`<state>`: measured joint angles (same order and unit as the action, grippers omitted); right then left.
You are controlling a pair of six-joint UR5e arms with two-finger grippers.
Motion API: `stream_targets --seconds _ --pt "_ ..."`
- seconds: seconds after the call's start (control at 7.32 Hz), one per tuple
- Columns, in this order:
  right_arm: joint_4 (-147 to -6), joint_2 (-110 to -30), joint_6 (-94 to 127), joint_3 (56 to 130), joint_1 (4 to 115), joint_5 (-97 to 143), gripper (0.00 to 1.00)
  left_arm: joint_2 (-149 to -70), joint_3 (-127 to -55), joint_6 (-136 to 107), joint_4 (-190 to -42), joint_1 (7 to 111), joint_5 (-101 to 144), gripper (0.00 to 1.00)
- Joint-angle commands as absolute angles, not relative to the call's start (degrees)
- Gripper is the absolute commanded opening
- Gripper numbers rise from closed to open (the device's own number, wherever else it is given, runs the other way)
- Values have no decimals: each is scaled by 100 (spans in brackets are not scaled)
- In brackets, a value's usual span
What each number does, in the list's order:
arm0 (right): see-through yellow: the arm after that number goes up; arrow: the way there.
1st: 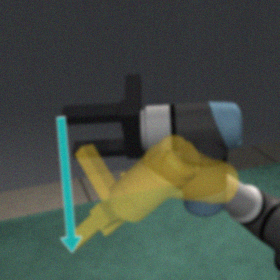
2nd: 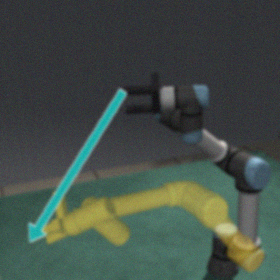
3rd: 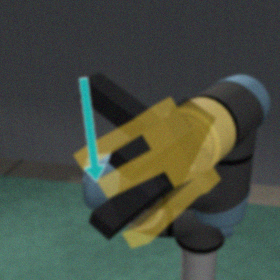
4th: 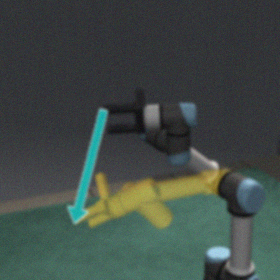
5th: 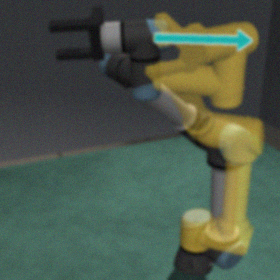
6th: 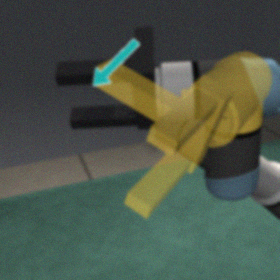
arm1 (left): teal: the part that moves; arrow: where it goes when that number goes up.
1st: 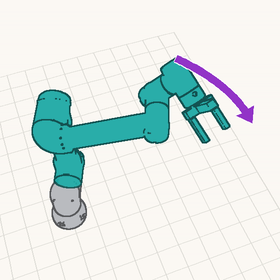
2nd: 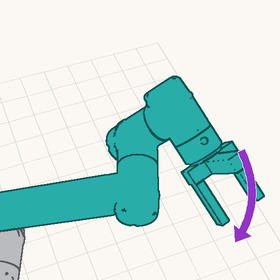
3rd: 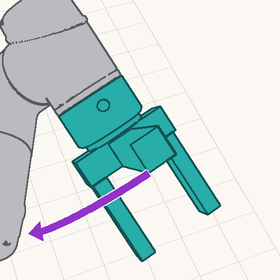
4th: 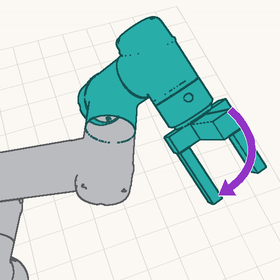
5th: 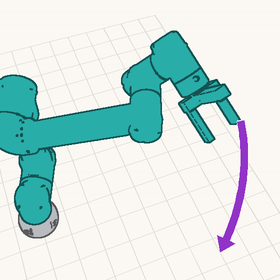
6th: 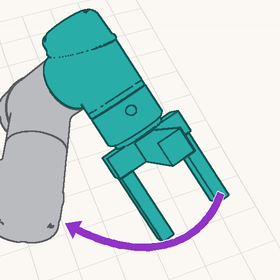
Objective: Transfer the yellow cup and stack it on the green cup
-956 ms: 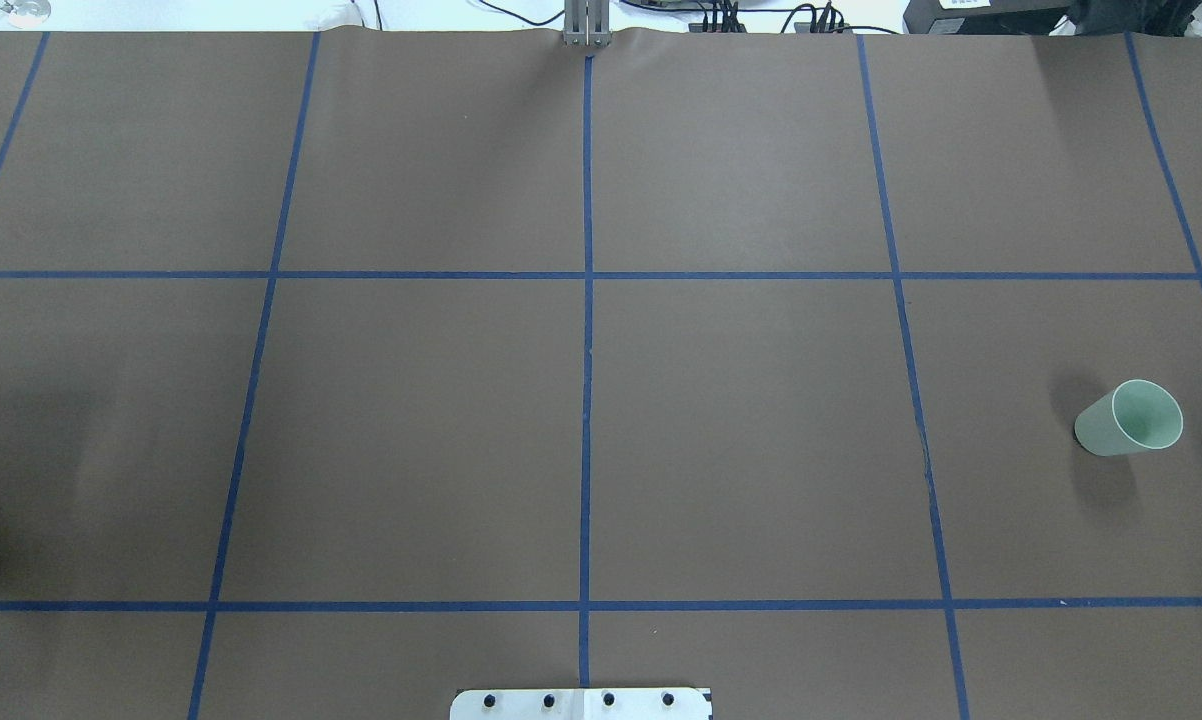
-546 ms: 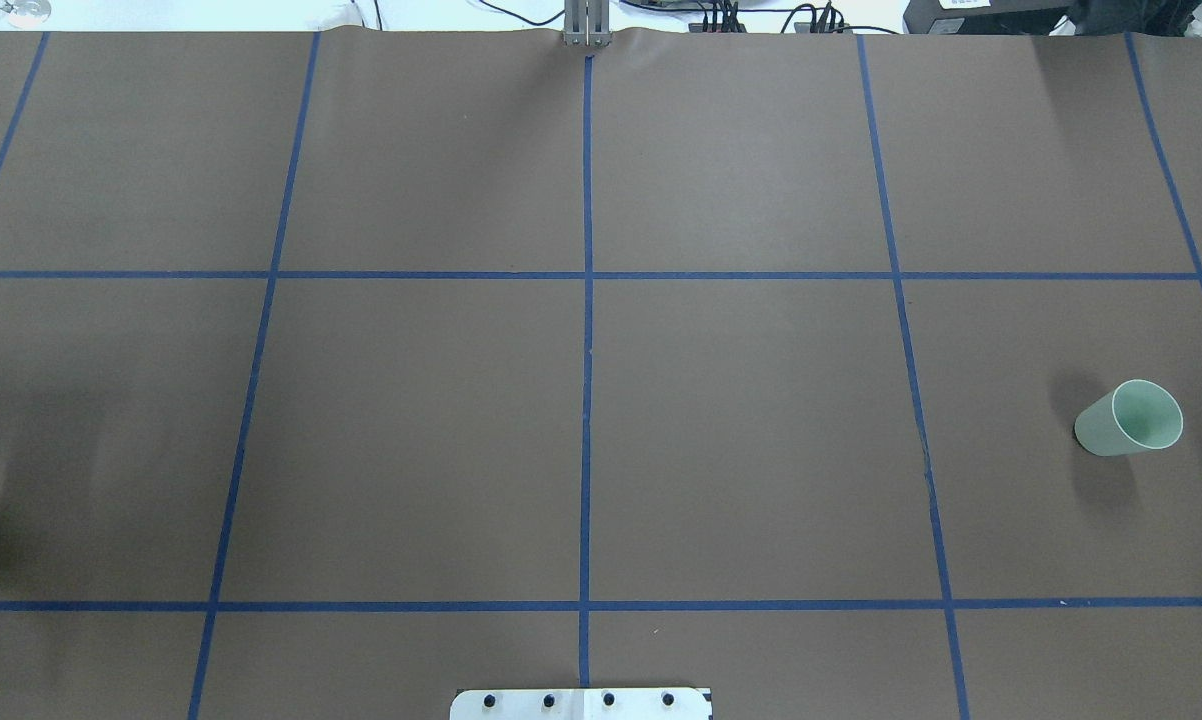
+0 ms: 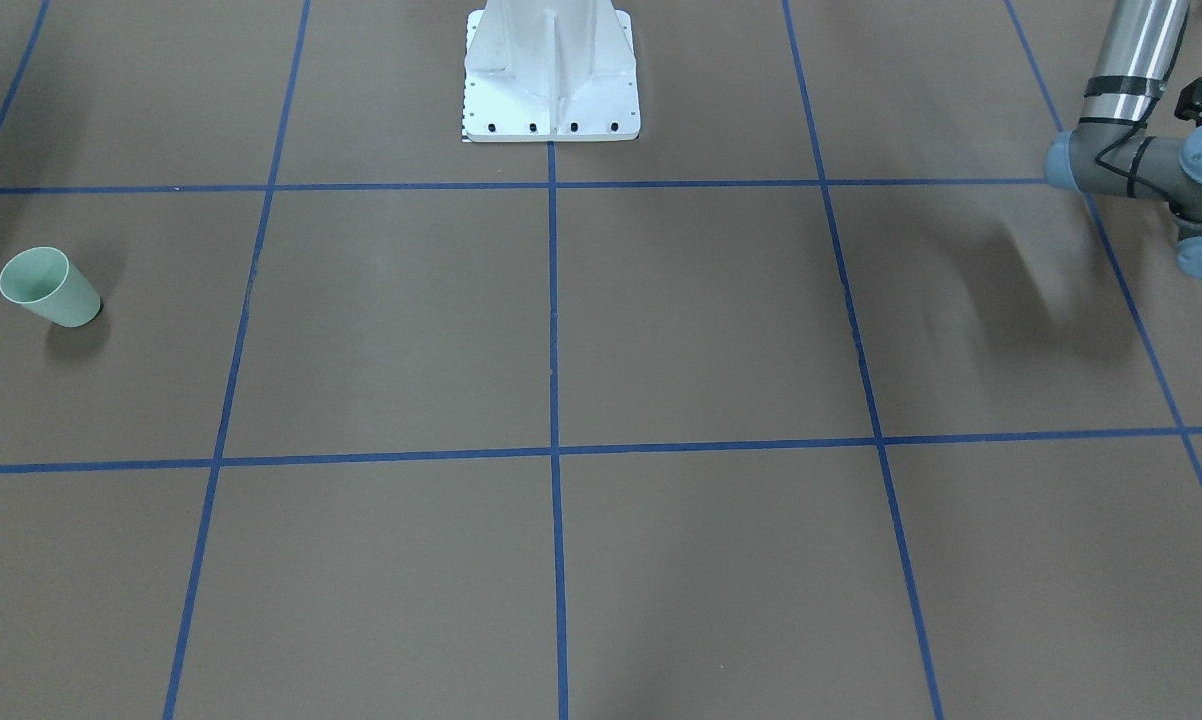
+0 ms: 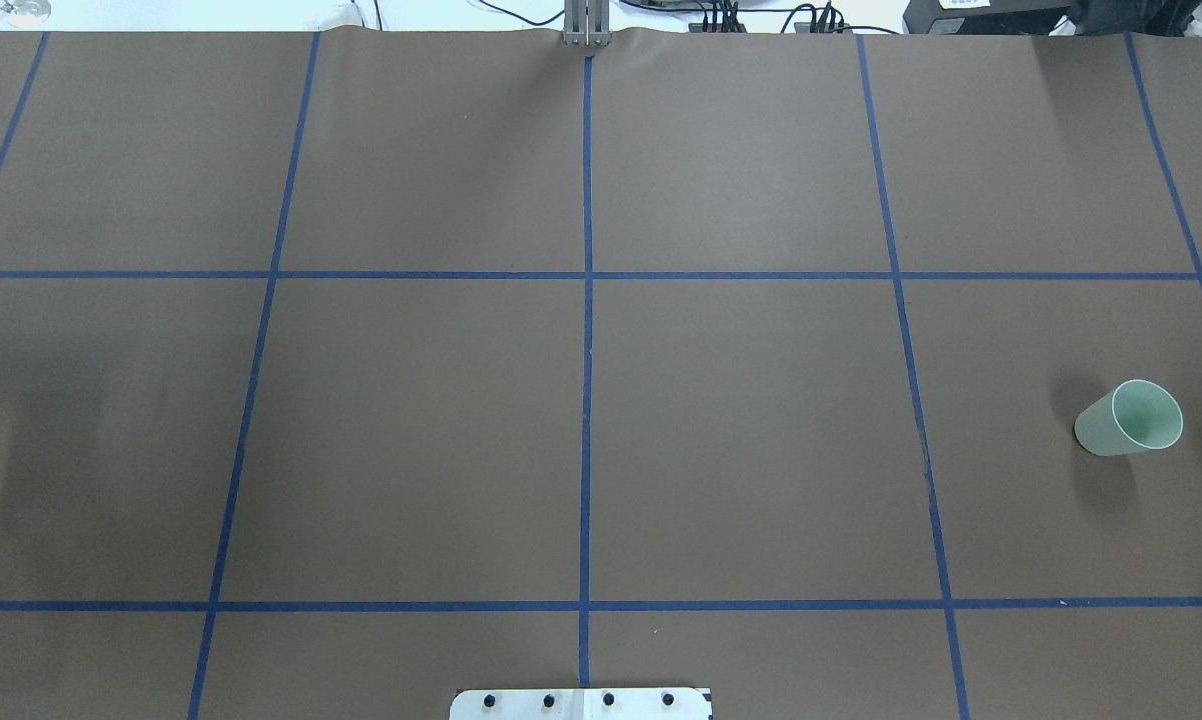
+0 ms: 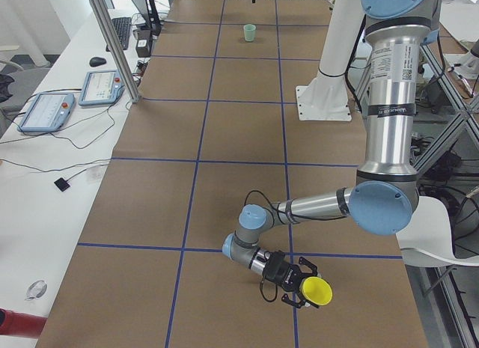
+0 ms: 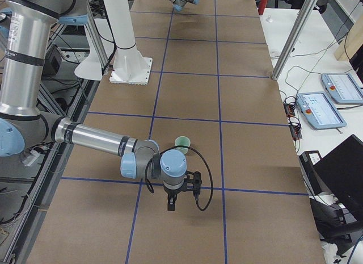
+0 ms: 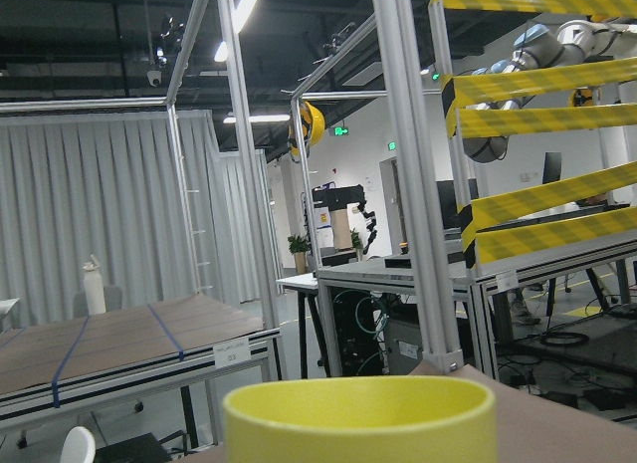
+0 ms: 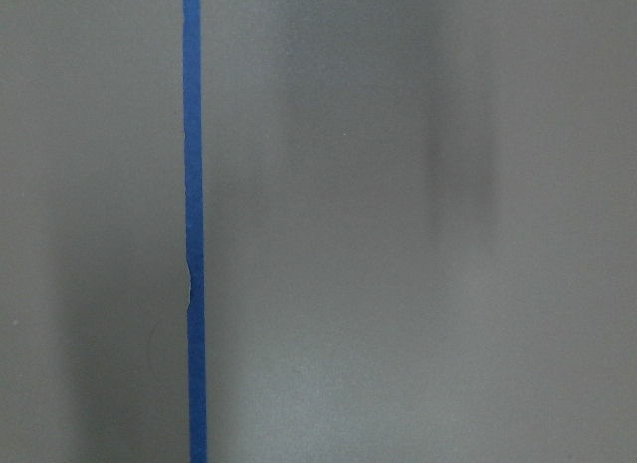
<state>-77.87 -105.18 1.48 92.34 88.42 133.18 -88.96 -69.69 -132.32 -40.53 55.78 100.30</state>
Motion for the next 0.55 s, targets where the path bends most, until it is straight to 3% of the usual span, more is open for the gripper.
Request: stream_targets --seconds 0.0,0.41 --pt "-7787 -10450 158 9246 8842 13324 100 -8912 -6979 -12992 -4689 6369 8462 0" --pt "-7787 -10406 167 9281 8833 13437 100 -8965 -7057 -11967 -6296 7126 6422 0"
